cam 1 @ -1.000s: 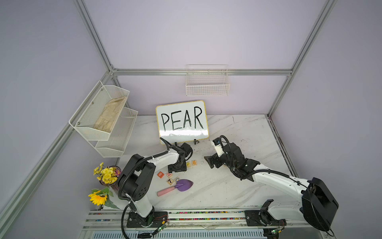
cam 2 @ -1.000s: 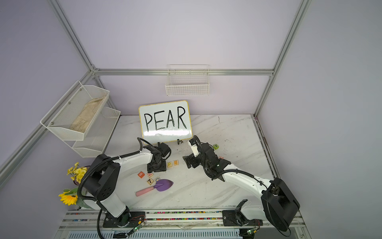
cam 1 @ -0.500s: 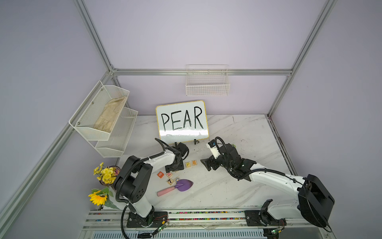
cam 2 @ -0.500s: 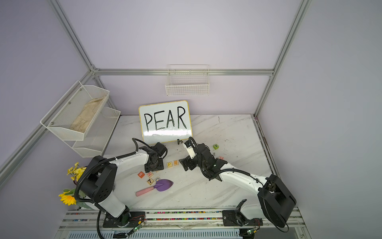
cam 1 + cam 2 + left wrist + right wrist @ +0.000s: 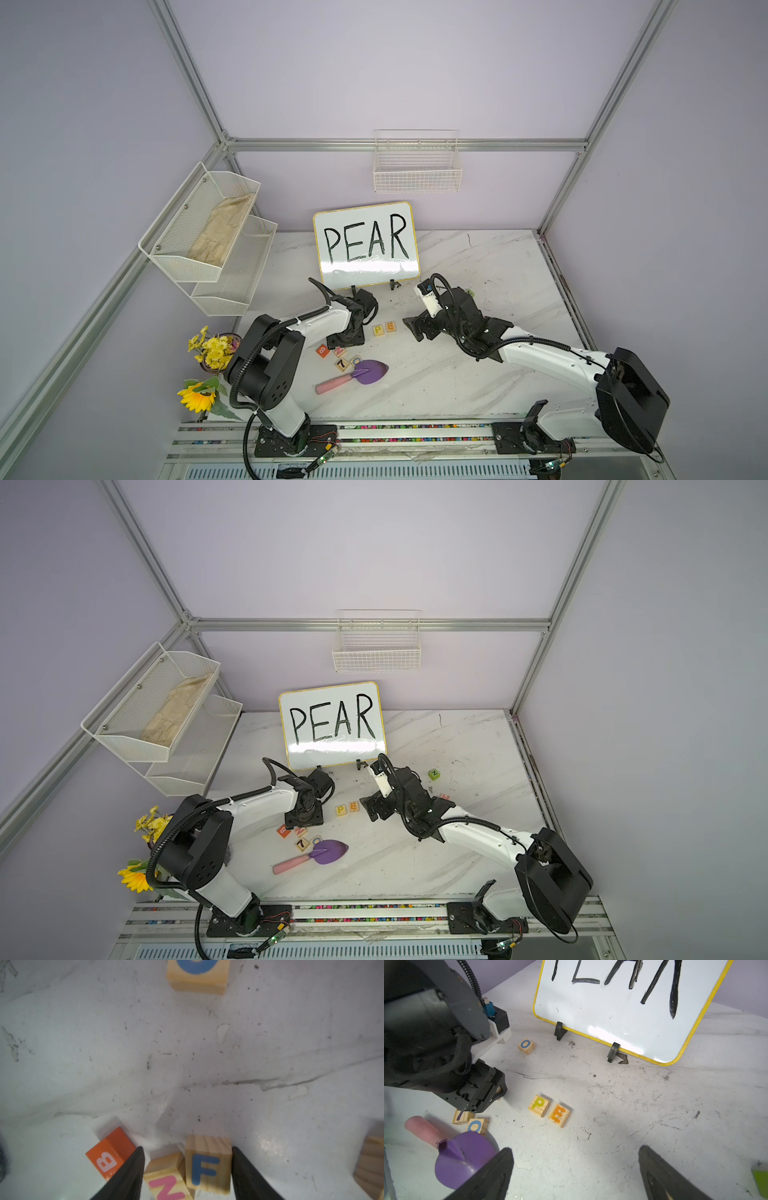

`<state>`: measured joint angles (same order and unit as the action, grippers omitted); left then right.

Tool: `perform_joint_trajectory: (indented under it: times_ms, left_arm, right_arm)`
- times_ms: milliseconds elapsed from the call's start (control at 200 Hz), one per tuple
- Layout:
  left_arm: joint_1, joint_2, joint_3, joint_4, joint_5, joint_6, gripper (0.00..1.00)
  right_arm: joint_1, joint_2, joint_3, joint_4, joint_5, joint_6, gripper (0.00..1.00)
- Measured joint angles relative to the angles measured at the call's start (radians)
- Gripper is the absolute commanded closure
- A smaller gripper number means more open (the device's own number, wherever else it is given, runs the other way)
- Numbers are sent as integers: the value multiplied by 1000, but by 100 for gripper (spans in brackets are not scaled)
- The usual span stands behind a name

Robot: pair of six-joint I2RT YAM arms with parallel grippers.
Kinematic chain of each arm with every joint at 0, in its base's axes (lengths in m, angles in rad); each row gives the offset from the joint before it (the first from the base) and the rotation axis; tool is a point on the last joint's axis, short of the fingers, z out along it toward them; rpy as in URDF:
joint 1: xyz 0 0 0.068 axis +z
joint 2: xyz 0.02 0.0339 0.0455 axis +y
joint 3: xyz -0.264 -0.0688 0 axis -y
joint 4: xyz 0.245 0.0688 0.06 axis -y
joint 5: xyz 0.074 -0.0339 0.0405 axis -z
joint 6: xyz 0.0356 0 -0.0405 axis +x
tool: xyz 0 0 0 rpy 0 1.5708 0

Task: Spell the uppercase word “pear” with letter blocks
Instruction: Move the letter block to the center of the board, then pick up the letter block from the center of the board.

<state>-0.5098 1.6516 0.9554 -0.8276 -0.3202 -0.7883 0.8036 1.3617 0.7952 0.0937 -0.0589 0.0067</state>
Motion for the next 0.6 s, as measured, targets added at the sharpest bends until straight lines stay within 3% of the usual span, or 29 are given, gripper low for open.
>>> perform_joint_trajectory:
  times_ms: [335, 600]
  left_arm:
    - [0, -116, 61, -25, 26, 61, 31]
    - [-3, -174, 165, 88, 116, 159, 27]
  right_arm:
    - [0, 13, 84, -23, 223, 43, 3]
    - [-14, 73, 151, -99, 428, 107, 3]
